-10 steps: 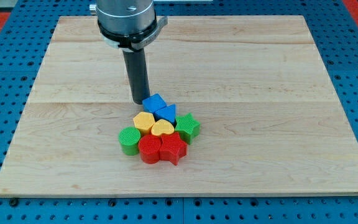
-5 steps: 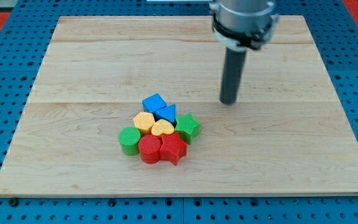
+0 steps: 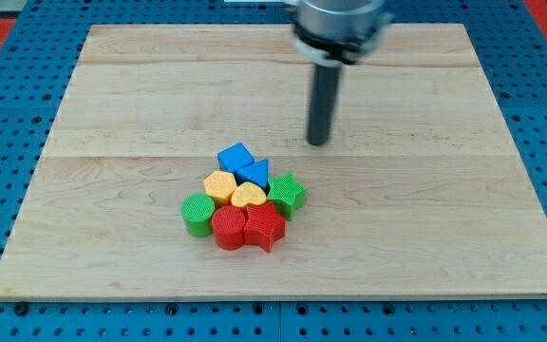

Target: Push the group of blocks slightly right

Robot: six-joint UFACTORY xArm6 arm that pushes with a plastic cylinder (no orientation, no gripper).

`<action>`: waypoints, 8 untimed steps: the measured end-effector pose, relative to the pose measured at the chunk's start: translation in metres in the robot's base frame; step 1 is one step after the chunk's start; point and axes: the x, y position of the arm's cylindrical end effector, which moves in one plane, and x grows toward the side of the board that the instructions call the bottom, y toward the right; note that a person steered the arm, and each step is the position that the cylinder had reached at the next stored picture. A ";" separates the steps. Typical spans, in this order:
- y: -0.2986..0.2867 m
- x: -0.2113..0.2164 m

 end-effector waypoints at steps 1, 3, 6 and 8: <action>-0.117 -0.016; -0.225 0.069; -0.114 0.150; -0.034 0.138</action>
